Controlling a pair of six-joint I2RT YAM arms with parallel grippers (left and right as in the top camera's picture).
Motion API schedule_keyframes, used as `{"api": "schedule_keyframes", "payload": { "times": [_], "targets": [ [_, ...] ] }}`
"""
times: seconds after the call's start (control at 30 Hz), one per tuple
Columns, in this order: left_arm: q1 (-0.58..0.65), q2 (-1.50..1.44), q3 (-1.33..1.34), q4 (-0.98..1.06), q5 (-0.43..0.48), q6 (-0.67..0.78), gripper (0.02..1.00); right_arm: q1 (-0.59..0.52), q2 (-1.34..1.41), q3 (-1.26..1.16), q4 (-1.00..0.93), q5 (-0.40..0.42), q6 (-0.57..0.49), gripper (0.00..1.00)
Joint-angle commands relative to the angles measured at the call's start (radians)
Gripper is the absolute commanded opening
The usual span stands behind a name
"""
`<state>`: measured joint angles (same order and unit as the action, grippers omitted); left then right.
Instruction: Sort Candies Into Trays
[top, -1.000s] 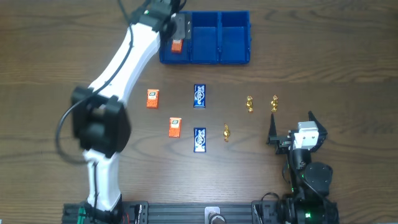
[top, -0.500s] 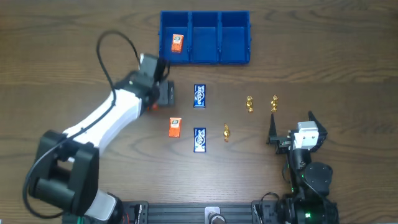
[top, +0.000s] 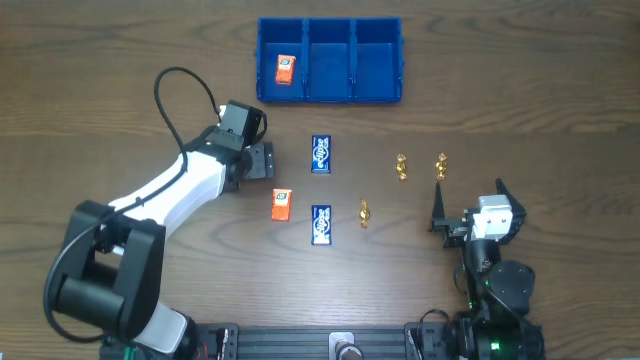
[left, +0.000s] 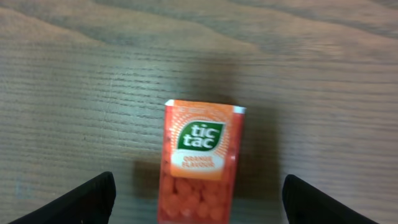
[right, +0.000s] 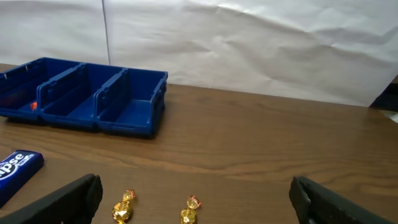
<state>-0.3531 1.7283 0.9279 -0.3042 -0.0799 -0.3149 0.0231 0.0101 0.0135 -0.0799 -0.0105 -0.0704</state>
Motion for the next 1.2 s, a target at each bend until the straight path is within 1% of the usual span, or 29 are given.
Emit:
{"api": "schedule_keyframes", "payload": {
  "times": [0.03, 0.13, 0.27, 0.3, 0.5, 0.6, 0.83, 1.03, 1.1, 1.2],
  "targets": [
    [0.019, 0.043, 0.002, 0.034, 0.023, 0.032, 0.851, 0.006, -0.007, -0.006, -0.002, 0.002, -0.01, 0.998],
    [0.019, 0.058, 0.003, 0.059, 0.026, 0.058, 0.844, 0.006, -0.007, -0.006, -0.002, 0.002, -0.01, 0.998],
    [0.019, 0.071, 0.003, 0.07, 0.026, 0.068, 0.801, 0.006, -0.007, -0.006, -0.002, 0.002, -0.01, 0.998],
    [0.019, 0.073, 0.003, 0.07, 0.026, 0.068, 0.772, 0.006, -0.007, -0.006, -0.002, 0.002, -0.01, 0.998],
    [0.02, 0.076, 0.003, 0.07, 0.026, 0.068, 0.518, 0.006, -0.007, -0.006, -0.002, 0.002, -0.01, 0.998],
    [0.02, 0.076, 0.003, 0.07, 0.026, 0.068, 0.411, 0.006, -0.007, -0.006, -0.002, 0.002, -0.01, 0.998],
    [0.02, 0.076, 0.003, 0.08, 0.026, 0.068, 0.327, 0.006, -0.007, -0.006, -0.002, 0.002, -0.01, 0.998],
    [0.02, 0.065, 0.05, 0.062, 0.027, 0.051, 0.31, 0.006, -0.007, -0.006, -0.002, 0.002, -0.01, 0.998],
    [0.017, 0.048, 0.09, 0.034, 0.029, 0.04, 0.312, 0.006, -0.007, -0.006, -0.002, 0.002, -0.01, 0.998],
    [0.0, 0.001, 0.22, -0.054, 0.025, 0.011, 0.312, 0.006, -0.007, -0.006, -0.002, 0.002, -0.01, 0.998]
  ]
}}
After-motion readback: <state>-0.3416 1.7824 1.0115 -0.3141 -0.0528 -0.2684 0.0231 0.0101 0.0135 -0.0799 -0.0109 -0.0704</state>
